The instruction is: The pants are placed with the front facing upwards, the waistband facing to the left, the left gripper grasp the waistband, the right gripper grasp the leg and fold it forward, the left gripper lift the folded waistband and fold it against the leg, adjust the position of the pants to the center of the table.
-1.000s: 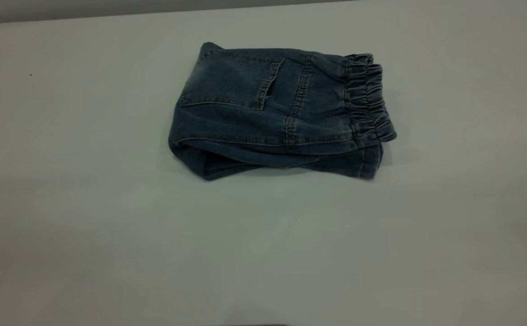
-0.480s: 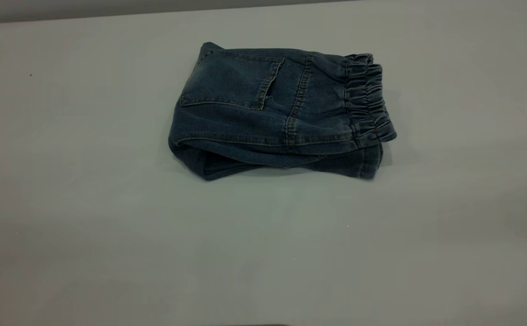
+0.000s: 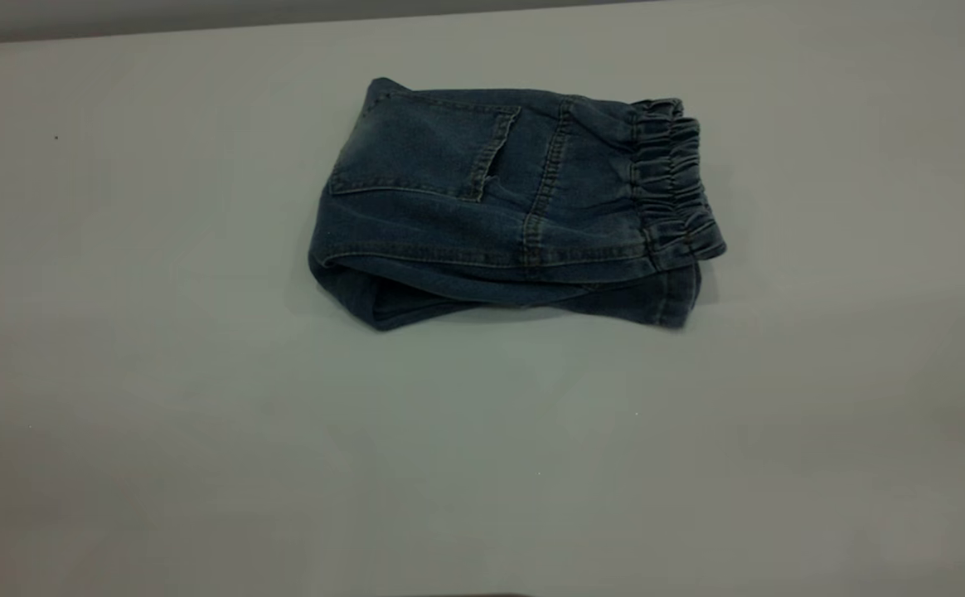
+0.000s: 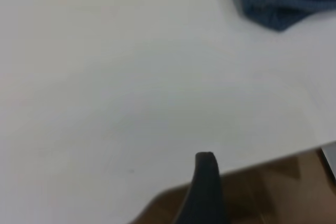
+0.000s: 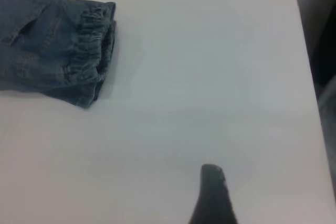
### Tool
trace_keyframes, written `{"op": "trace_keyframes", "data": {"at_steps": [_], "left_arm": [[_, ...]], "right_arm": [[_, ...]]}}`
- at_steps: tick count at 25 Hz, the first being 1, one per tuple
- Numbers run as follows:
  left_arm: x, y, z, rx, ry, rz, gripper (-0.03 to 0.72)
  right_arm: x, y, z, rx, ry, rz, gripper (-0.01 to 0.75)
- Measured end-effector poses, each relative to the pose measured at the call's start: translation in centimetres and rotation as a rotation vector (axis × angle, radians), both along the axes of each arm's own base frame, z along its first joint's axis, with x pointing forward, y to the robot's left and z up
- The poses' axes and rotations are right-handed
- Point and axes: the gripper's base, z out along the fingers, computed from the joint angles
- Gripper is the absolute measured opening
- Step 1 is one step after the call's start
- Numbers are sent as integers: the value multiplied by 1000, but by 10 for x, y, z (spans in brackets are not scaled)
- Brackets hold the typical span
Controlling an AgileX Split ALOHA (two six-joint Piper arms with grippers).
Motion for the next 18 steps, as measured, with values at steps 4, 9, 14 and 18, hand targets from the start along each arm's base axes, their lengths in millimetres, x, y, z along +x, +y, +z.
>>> {"op": "trace_keyframes", "data": {"at_steps": [4,9,14,18], "left_arm": [[-6,0,-1,2,-34,-1,550],[-6,0,-1,1,-34,-7,550],[-6,0,-1,2,-34,-11,550],[-6,0,-1,3,-34,-12,550]], "right_arm": [[0,0,0,1,-2,0,447],[0,0,0,1,-2,0,447],[0,0,0,3,-2,2,447],[0,0,0,3,-2,2,447]]}}
